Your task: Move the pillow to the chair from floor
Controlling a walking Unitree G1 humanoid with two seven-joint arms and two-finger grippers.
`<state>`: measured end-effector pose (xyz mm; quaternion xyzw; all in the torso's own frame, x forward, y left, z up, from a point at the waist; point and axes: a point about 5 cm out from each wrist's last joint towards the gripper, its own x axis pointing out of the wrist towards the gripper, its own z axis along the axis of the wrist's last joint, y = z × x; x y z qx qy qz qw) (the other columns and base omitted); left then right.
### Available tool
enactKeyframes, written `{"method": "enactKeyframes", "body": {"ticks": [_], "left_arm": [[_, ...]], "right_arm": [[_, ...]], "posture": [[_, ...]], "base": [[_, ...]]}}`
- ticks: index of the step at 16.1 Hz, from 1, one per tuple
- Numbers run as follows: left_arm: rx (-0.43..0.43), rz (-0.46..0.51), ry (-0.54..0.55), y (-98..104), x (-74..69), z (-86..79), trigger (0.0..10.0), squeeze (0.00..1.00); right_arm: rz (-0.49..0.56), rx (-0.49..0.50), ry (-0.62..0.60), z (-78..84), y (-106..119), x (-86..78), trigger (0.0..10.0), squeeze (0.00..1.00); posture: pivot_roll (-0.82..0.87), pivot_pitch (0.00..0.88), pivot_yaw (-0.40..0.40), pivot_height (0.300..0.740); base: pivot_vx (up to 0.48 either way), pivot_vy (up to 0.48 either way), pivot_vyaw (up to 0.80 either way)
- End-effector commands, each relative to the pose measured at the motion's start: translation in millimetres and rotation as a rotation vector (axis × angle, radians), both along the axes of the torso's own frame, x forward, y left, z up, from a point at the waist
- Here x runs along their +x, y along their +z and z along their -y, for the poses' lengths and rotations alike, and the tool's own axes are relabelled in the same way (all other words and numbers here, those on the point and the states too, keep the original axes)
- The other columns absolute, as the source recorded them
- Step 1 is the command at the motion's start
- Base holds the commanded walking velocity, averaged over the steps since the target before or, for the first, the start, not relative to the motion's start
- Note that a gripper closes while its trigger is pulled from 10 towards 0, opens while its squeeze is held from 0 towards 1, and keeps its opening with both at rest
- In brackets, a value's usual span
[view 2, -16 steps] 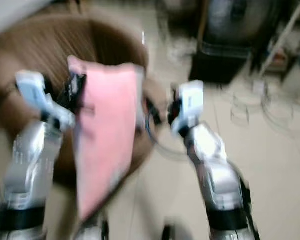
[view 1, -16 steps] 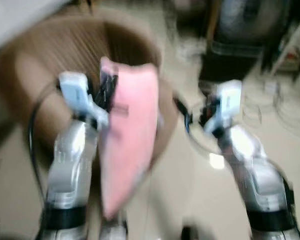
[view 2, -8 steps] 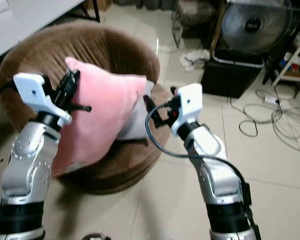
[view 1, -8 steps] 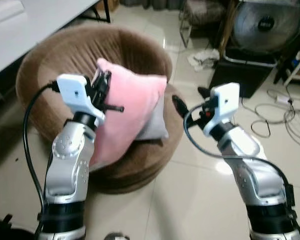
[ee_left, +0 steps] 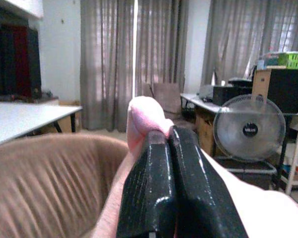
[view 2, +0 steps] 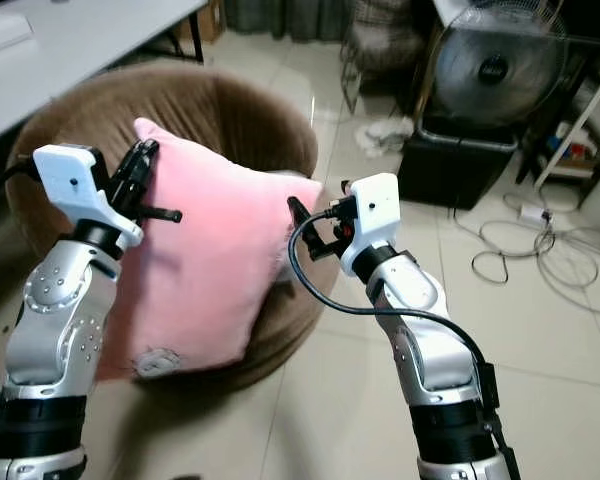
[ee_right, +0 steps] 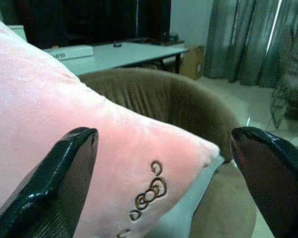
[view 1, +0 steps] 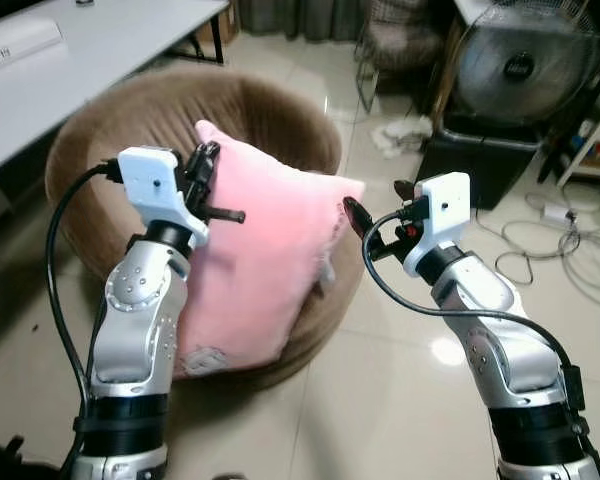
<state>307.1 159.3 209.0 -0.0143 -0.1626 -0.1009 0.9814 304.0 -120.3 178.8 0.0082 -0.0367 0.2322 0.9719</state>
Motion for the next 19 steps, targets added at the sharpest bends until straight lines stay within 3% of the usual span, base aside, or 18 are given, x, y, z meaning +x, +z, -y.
{"method": "enactKeyframes", "body": {"ticks": [1, 5, 14, 19], "left_arm": [[0.01, 0.071, 0.012, 13.2, -0.3, -0.5, 10.0, 0.0], [0.013, 0.082, 0.016, 14.9, 0.1, -1.1, 10.0, 0.0], [0.021, 0.093, 0.035, 16.2, 0.7, -7.1, 10.0, 0.0], [0.028, 0.105, 0.042, 18.5, 2.3, -9.0, 10.0, 0.0]], "right_arm": [[0.025, -0.036, 0.004, -1.5, 1.5, 1.2, 10.0, 0.0], [0.024, -0.039, 0.009, -3.3, 0.1, 1.3, 10.0, 0.0], [0.032, -0.056, 0.062, -9.7, -2.5, -1.6, 10.0, 0.0], [0.027, -0.038, 0.061, -9.1, -2.9, -1.4, 10.0, 0.0]], "posture": [[0.1, 0.0, 0.005, 0.74], [0.11, 0.0, 0.002, 0.74], [0.11, 0.0, -0.007, 0.74], [0.11, 0.0, -0.01, 0.74]], "base": [[0.379, 0.0, 0.44], [0.4, 0.0, 0.73], [0.418, 0.0, 0.0], [0.434, 0.0, 0.59]]}}
